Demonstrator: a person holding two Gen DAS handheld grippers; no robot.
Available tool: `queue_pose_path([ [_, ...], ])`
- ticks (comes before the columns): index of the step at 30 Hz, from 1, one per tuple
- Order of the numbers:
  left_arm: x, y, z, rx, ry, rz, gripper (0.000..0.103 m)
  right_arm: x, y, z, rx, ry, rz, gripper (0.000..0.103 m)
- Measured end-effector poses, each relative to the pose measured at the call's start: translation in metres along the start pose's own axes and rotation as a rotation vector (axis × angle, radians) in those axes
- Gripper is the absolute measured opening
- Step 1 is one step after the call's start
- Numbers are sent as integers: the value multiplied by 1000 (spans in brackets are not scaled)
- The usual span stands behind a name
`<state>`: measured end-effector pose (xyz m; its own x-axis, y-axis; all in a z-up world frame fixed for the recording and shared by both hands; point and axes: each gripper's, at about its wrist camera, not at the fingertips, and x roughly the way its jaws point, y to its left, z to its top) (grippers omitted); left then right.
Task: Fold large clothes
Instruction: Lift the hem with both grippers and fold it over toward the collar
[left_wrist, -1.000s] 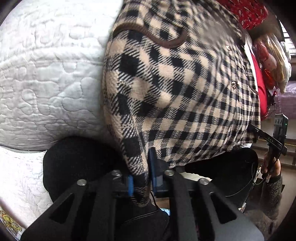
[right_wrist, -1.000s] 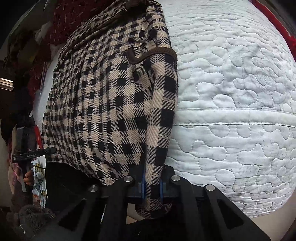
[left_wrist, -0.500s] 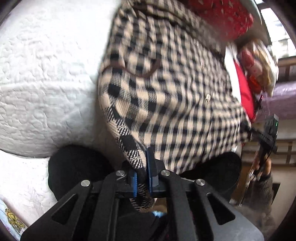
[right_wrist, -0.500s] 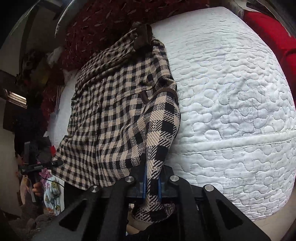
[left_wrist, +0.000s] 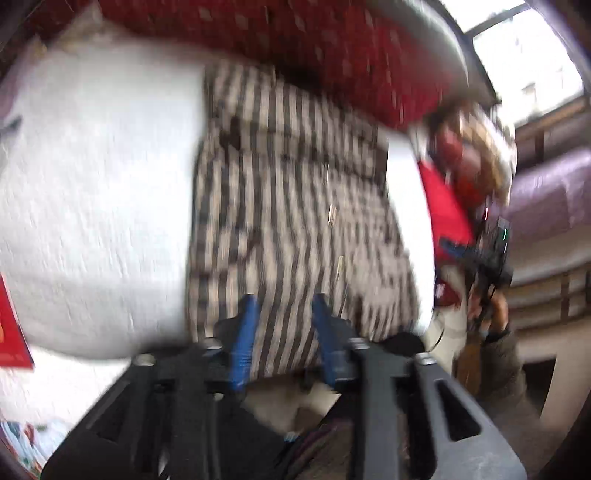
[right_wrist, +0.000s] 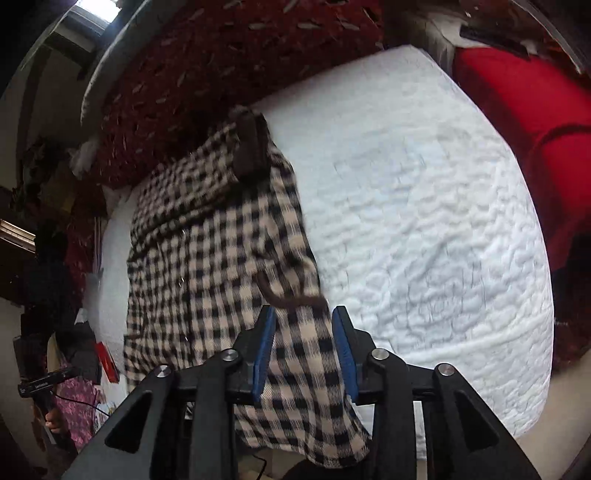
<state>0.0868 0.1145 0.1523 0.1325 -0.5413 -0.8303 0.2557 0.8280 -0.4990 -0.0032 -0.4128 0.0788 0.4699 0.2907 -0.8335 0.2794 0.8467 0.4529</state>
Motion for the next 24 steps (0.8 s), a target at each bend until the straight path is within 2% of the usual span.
queue_pose_path([
  [1, -4, 0, 24, -18, -38, -8, 50, 1, 7, 15, -5, -18, 14, 43],
  [3, 0, 5, 62, -40, -60, 3, 50, 8, 19, 49, 1, -48, 46, 48],
  [5, 18, 17, 111, -93, -58, 7, 50, 22, 30, 83, 22, -64, 71, 48],
  [9, 79, 49, 197, -246, -24, 24, 50, 63, 48, 153, 71, -107, 107, 54],
  [11, 107, 70, 223, -327, -8, 62, 50, 91, 55, 184, 80, -97, 107, 54],
  [13, 130, 92, 241, -413, -1, 63, 50, 123, 62, 213, 80, -70, 98, 54],
  [16, 161, 120, 262, -513, 8, 5, 50, 163, 72, 244, 65, -54, 91, 54],
  [20, 185, 135, 279, -512, 20, -5, 50, 215, 81, 277, 74, -27, 93, 54],
  [24, 208, 147, 286, -535, 57, -31, 51, 261, 92, 294, 63, 9, 69, 55],
])
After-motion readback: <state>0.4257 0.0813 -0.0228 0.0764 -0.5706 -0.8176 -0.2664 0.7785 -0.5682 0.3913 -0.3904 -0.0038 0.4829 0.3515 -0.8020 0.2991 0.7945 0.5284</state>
